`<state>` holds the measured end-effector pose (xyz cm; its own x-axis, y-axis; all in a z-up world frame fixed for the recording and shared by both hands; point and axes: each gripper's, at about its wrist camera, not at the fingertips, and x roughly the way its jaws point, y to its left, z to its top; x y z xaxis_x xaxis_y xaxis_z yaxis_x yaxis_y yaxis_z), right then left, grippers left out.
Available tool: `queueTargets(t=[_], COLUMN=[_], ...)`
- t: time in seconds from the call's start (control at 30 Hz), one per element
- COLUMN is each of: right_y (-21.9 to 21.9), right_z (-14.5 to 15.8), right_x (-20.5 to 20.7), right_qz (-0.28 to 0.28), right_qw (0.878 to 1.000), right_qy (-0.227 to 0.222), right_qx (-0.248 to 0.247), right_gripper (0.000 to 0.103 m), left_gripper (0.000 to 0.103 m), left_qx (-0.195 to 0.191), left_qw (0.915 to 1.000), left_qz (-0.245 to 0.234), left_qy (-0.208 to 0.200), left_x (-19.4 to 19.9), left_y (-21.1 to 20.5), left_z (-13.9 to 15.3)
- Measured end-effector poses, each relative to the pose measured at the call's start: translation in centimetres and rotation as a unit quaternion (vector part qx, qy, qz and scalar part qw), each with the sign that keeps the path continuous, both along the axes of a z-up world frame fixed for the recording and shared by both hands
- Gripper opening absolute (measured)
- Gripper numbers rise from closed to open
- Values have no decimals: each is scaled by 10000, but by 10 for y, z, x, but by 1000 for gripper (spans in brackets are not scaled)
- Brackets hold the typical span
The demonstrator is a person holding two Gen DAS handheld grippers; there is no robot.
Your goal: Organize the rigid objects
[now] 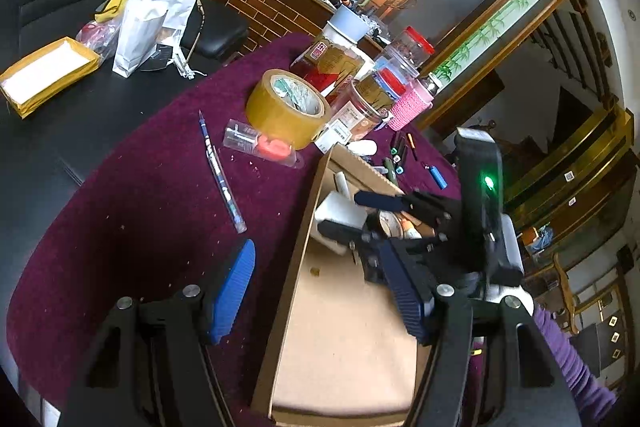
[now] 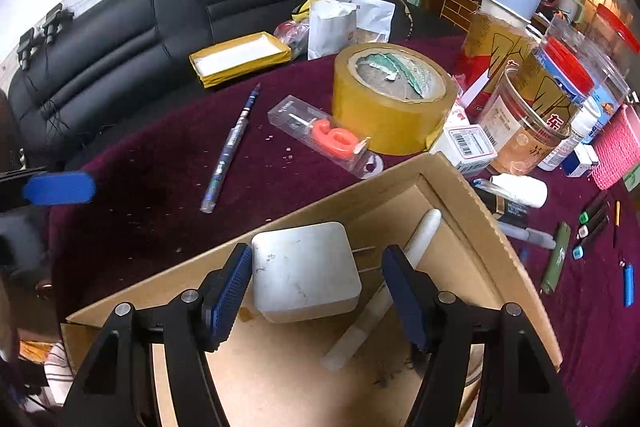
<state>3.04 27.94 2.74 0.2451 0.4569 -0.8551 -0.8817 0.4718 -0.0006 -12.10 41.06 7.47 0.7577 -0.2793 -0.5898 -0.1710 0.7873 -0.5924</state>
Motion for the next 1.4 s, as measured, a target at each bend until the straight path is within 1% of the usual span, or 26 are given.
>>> queueTargets(t=[0.07, 0.2, 0.27, 0.33, 0.4, 0.47, 0.57, 0.63, 0.73, 0.8, 0.83, 0.93, 0.97, 1.03, 1.07, 1.13, 1.17, 1.2, 1.3, 1.33, 1.37, 1.4], right_y=[0, 1, 3, 3, 0, -10, -33, -58, -115, -150, -179, -244, -277, -324, -351, -404, -418, -438, -481, -491, -499, -507], right_z=[-1, -3, 0, 6, 13, 26, 44, 57, 72, 74, 73, 68, 63, 57, 53, 40, 36, 30, 17, 13, 9, 6], right_x=[4, 10, 11, 12, 12, 10, 7, 4, -2, -6, -8, -10, -13, -17, -19, -22, -21, -21, -19, -19, -19, -20], right_qz=[3, -16, -95, -192, -306, -457, -789, -1036, -1541, -1862, -2106, -2772, -3135, -3665, -3992, -4648, -4820, -5065, -5544, -5652, -5705, -5782], right_qw=[10000, 9999, 9995, 9988, 9983, 9974, 9943, 9909, 9822, 9756, 9697, 9505, 9378, 9160, 9010, 8670, 8571, 8423, 8092, 8010, 7968, 7900], right_qy=[10, -107, -309, -455, -488, -526, -613, -661, -709, -678, -602, -428, -422, -429, -442, -484, -500, -536, -629, -675, -704, -772], right_qx=[-25, -60, -62, -5, 63, 193, 371, 552, 809, 942, 1082, 1335, 1432, 1573, 1637, 1732, 1748, 1762, 1843, 1854, 1864, 1885], right_gripper=[72, 73, 73, 73, 73, 78, 82, 83, 85, 86, 87, 87, 87, 89, 91, 92, 92, 92, 92, 92, 92, 92], left_gripper=[65, 67, 69, 71, 71, 71, 71, 71, 71, 71, 71, 72, 72, 75, 75, 75, 75, 75, 75, 75, 75, 75], left_qx=[25, 45, 19, -32, -60, -64, -12, 20, 101, 115, 136, 239, 284, 343, 360, 426, 461, 521, 773, 858, 936, 1010], left_qw=[10000, 9999, 10000, 10000, 9999, 9999, 9998, 9998, 9996, 9994, 9992, 9976, 9966, 9938, 9925, 9883, 9866, 9843, 9756, 9722, 9682, 9644], left_qz=[-54, -107, -94, -85, -80, -78, -74, -110, -197, -304, -382, -644, -769, -1055, -1164, -1466, -1563, -1683, -2048, -2165, -2298, -2413], left_qy=[-24, -19, -8, 23, 97, 135, 173, 184, 164, 93, 59, -32, -53, -59, -48, 14, 35, 65, 187, 254, 323, 383], left_x=[-5, -10, -12, -14, -16, -17, -20, -21, -22, -22, -21, -16, -14, -6, -4, 5, 8, 12, 22, 26, 30, 33], left_y=[-2, -6, -7, -7, -8, -10, -15, -21, -34, -44, -51, -76, -88, -115, -126, -158, -170, -186, -234, -250, -266, -279], left_z=[0, -2, -4, -6, -9, -10, -9, -7, -2, 3, 7, 19, 22, 28, 30, 31, 31, 30, 23, 20, 16, 11])
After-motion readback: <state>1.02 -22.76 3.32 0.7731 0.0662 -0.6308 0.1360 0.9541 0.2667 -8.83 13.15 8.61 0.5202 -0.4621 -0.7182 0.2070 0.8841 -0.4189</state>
